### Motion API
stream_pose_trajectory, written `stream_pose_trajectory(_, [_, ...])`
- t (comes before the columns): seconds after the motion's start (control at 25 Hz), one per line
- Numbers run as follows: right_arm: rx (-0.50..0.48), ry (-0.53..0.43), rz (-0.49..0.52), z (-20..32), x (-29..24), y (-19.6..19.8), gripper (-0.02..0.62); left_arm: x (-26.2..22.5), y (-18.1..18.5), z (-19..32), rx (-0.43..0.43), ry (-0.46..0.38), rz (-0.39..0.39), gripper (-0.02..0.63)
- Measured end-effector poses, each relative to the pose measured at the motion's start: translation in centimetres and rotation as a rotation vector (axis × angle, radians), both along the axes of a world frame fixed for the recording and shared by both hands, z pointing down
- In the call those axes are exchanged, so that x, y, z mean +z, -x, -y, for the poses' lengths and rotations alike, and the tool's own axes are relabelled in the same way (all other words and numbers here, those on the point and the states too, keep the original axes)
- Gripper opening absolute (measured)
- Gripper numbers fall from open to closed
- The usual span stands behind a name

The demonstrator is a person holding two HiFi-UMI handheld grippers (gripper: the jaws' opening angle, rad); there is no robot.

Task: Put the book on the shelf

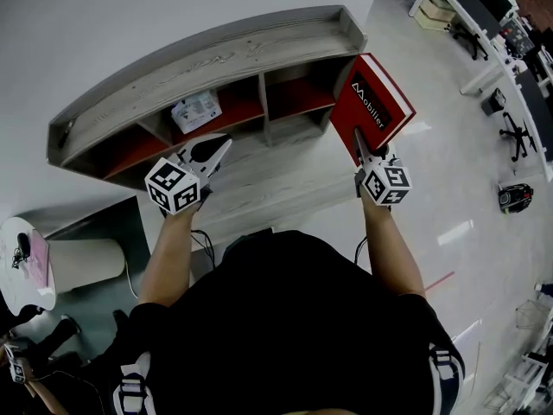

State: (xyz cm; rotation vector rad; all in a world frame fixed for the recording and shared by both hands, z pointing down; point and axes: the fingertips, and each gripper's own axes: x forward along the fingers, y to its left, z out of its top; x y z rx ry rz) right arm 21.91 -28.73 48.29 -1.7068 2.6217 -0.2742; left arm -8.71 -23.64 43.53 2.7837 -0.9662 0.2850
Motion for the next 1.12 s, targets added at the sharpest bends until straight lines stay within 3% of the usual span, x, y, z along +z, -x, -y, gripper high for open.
stream_pose_trajectory(1.12, [0.009, 0.087, -0.005, 2.8, 5.9, 1.5, 0.164, 2.4, 1.5, 2.1, 0.019, 0.058, 0.014, 0.023])
